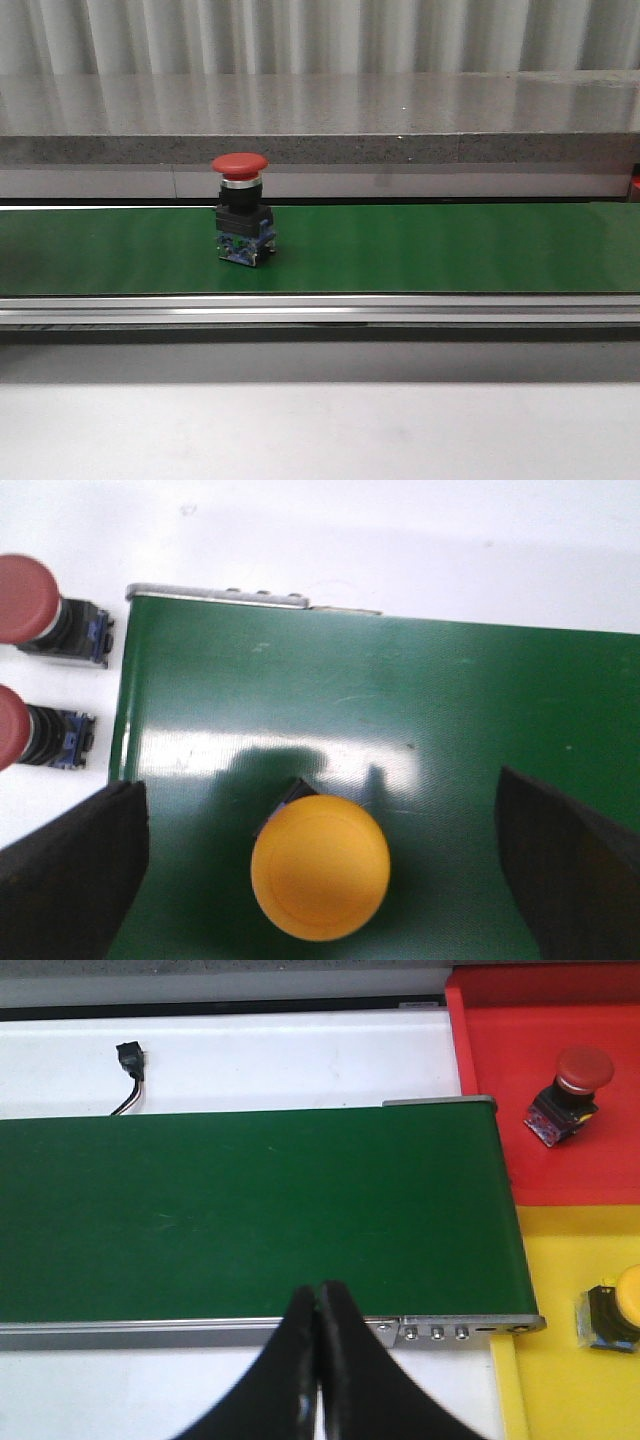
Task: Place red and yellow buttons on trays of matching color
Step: 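Set the yellow button on the belt and open the left gripper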
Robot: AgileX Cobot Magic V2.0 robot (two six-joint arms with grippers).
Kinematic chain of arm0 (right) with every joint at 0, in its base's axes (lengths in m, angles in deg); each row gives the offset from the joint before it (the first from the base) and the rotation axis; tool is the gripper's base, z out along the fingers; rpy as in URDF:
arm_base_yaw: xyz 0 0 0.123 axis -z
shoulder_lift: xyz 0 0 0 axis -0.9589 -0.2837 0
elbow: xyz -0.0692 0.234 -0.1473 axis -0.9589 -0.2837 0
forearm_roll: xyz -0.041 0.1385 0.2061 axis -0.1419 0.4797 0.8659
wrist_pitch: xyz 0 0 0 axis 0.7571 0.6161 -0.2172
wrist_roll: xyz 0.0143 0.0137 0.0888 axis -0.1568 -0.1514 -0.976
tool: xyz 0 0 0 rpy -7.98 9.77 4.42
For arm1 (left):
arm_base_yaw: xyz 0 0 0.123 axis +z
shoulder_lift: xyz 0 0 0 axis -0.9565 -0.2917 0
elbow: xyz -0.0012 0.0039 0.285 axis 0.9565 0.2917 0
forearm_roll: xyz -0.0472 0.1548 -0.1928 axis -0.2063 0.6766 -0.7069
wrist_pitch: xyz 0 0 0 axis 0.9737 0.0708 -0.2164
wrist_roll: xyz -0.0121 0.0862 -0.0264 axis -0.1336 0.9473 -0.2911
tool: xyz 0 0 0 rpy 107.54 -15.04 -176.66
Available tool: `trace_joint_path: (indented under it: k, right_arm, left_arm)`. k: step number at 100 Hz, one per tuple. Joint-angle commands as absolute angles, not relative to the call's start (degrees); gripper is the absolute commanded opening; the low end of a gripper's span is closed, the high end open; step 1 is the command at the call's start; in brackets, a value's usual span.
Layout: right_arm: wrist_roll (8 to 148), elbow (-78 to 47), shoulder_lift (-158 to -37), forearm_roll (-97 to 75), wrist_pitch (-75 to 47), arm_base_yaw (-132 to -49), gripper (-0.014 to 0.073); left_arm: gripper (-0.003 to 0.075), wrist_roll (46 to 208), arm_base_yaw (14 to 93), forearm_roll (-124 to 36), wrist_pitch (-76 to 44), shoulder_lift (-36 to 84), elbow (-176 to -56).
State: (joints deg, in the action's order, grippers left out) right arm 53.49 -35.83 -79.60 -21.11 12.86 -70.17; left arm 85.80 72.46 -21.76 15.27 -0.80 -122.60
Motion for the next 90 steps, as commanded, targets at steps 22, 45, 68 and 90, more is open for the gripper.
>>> trace_joint_path:
  k: [22,45,68,90]
  right_arm:
    - [54.2,-34.4,-79.4,-21.2,9.3,-70.2,-0.0067]
    - [54.2,-34.4,-79.4,-21.2,9.3,-70.2,-0.0067]
    - [54.2,-34.4,-79.4,-21.2,9.3,-70.2,-0.0067]
    - [54.2,-34.4,-79.4,-21.2,9.3,-70.2,-0.0067]
  left_arm:
    - [0.0670,86.9,68.0,-21.7,9.7,14.9,-121.6]
    - [0.0670,86.9,63.6,-21.7,5.2,28.4,-112.3]
    - [0.0670,86.9,62.3,-21.7,3.5,43.0,-100.7]
    - [0.0636,86.9,62.3,-21.7,1.3,55.4,-91.3]
